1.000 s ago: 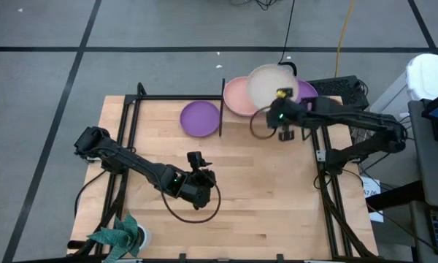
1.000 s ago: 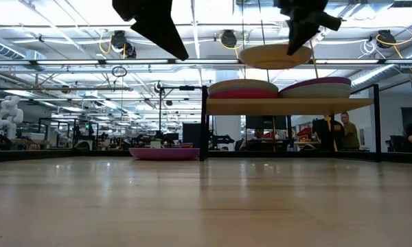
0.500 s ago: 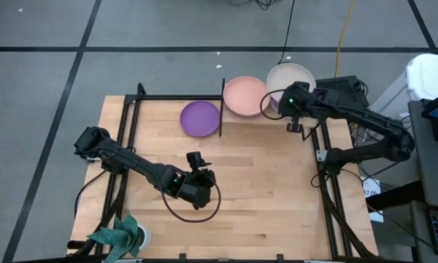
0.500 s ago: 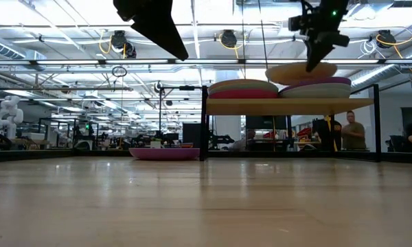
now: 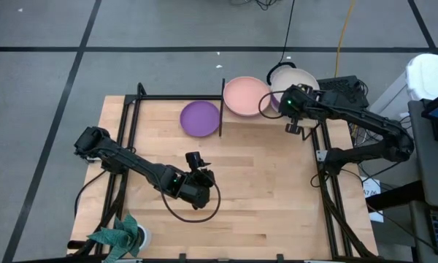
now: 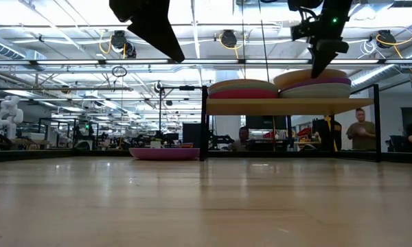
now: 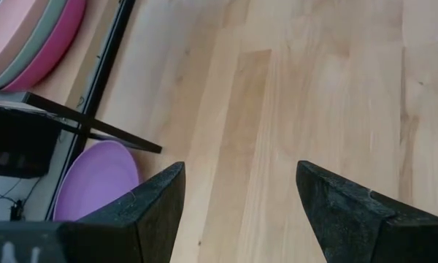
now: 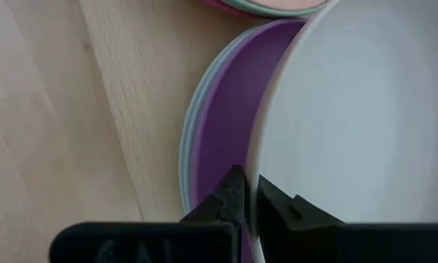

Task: Place and stack plates onto a shelf
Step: Stack the gray plate on top of the violet plate on the shelf

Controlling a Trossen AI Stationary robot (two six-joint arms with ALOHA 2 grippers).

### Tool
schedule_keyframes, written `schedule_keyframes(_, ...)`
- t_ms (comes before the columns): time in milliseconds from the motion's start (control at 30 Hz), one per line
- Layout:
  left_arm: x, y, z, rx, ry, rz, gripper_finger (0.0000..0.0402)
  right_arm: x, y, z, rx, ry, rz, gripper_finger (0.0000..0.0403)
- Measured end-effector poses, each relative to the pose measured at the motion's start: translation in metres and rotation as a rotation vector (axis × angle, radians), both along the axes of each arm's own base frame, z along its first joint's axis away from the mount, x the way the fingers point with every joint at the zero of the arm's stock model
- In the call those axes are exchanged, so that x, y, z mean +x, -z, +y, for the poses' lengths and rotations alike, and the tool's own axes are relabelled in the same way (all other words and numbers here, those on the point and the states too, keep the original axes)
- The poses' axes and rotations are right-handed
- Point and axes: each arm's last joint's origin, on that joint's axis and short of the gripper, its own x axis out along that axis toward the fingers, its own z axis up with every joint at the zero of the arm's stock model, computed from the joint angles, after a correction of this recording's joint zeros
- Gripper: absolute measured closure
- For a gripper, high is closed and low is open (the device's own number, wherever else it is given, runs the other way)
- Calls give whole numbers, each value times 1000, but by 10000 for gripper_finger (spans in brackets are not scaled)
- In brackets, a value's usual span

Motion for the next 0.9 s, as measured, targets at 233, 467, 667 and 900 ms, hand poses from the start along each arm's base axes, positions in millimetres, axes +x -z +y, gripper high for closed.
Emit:
schedule_keyframes(233,0,0,0,-1,-2,-1,135,-2,1,1,20,40,-4,395)
schedule_keyframes(467,0,0,0,-6,-7,-5,135,-1,2,3,83,16,-40,395)
schedule_keyframes(667,-1,1,1,-6,-15,2,135,-1,2,3,85,36,-48,383)
schedule_keyframes(900,-2,5,9,-1,-57,28,135,-2,2,3,75,48,-43,338)
